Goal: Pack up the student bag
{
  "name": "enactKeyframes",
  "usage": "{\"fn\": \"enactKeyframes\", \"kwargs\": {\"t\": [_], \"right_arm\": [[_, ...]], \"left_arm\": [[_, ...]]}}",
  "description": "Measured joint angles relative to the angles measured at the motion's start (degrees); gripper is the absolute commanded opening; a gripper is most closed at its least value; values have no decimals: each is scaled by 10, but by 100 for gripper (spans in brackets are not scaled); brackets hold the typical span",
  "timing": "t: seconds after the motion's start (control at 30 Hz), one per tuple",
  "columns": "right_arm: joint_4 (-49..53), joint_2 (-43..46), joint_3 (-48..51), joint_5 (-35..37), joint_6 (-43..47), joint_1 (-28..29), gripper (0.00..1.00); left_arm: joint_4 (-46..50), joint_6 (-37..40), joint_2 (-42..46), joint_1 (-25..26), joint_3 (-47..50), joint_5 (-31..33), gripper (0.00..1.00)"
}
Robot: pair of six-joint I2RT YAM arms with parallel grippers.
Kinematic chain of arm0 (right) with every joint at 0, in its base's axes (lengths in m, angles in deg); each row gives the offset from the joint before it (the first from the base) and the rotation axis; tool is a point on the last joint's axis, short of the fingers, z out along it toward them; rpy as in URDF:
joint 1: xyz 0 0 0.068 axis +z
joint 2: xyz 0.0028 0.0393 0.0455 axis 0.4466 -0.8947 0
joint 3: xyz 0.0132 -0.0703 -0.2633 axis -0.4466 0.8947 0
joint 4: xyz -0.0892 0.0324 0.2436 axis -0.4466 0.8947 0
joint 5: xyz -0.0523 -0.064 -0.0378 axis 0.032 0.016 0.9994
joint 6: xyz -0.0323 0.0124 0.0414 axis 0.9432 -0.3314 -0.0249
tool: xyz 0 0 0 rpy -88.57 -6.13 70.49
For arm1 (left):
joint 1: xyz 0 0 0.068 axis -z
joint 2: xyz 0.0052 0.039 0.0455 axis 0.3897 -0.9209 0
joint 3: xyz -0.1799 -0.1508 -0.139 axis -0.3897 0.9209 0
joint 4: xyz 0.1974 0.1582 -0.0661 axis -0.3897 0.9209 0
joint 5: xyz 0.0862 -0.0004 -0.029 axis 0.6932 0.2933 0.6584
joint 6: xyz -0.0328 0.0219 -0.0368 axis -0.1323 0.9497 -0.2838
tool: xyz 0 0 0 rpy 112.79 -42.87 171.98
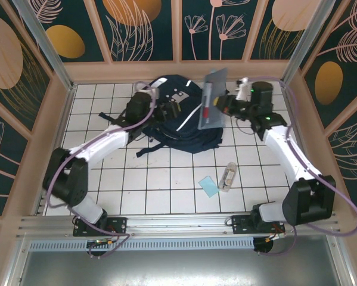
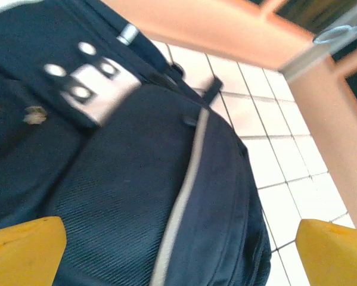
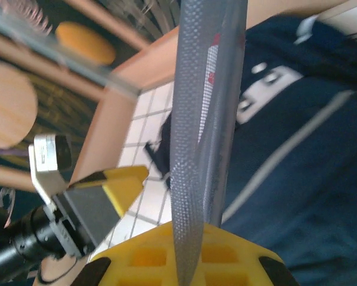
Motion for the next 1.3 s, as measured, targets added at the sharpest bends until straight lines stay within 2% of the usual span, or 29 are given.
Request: {"fn": "enactKeyframes", "kwargs": {"t": [0.13, 0.23, 0.37, 0.5, 0.7, 0.8, 0.87, 0.9, 1.13, 1.3], "right_arm": [[29, 25, 45, 10, 0, -110, 0], [38, 43, 90, 10, 0, -183, 0], [44, 66, 135, 1, 0, -228, 0], [43, 70, 153, -15, 0, -230, 0], [40, 70, 160, -28, -2, -230, 0], [33, 70, 160, -36, -4, -230, 0], [31, 70, 160, -38, -5, -230, 0], [30, 70, 160, -38, -5, -230, 0], [9, 71, 163, -53, -19, -224, 0], [-32, 67, 164, -50, -31, -156, 0]], "left_arm": [[74, 56, -125, 52, -137, -3, 92], [144, 102, -204, 85, -235, 25, 92], [226, 148, -284, 115, -349, 71, 90], [297, 177, -344, 120, -431, 118, 82], [339, 197, -377, 120, -448, 189, 62], [348, 207, -383, 123, -453, 210, 42], [353, 212, -388, 125, -462, 216, 24], [356, 215, -389, 125, -465, 220, 0], [374, 222, -389, 119, -481, 206, 0], [382, 219, -357, 102, -482, 161, 0]]}}
